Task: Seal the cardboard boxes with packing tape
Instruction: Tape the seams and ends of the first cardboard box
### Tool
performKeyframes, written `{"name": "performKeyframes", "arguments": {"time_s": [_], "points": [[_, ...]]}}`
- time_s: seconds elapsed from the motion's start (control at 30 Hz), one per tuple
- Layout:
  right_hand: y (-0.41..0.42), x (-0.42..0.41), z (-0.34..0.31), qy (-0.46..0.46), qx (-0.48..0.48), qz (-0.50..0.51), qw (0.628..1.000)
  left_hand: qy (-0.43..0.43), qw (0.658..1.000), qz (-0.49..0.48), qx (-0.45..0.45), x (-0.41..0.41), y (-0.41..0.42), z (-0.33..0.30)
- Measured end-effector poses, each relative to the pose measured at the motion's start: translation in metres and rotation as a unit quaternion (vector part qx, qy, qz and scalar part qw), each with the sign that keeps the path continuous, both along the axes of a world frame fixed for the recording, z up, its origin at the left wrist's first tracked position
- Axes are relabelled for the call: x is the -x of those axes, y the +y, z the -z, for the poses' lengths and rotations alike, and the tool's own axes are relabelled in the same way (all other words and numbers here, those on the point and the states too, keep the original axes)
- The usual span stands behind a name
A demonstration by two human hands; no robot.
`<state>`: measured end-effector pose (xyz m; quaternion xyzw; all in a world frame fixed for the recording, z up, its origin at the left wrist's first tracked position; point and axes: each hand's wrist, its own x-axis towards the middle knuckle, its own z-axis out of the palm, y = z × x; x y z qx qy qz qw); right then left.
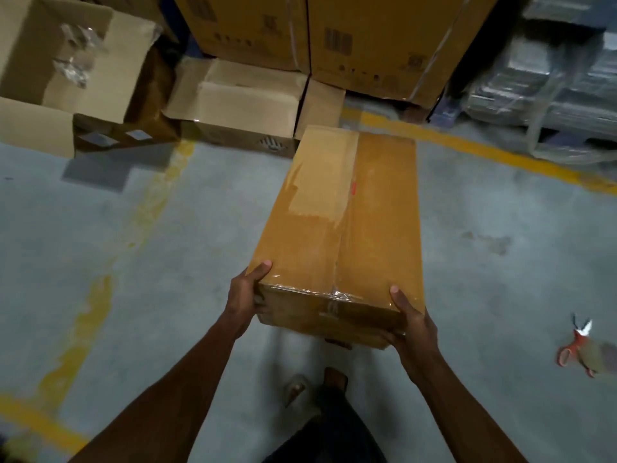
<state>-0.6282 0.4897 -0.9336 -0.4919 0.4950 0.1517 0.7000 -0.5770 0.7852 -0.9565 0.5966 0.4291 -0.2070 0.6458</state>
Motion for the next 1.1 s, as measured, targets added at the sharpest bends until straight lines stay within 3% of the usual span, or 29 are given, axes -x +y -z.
{"name": "performKeyframes", "arguments": {"time_s": [0.43,0.73,0.9,1.1], "points": [[0.186,-0.015,0.102,-0.017,-0.011,-0.066,0.998,0.014,0.999,-0.028,-0.018,-0.012,0.193,0.095],[0.354,-0.027,0.160,-0.059,-0.027,-0.074,0.995,-0.055,0.989,-0.051,-0.129,-0.023,0.347,0.139],[0.400,-0.049,0.191,-0.063,-0.024,-0.082,0.994,-0.095,0.983,-0.046,-0.150,-0.027,0.394,0.163],[0.422,-0.058,0.217,-0.001,0.028,-0.080,0.996,-0.066,0.978,-0.074,-0.186,-0.041,0.424,0.193]]}}
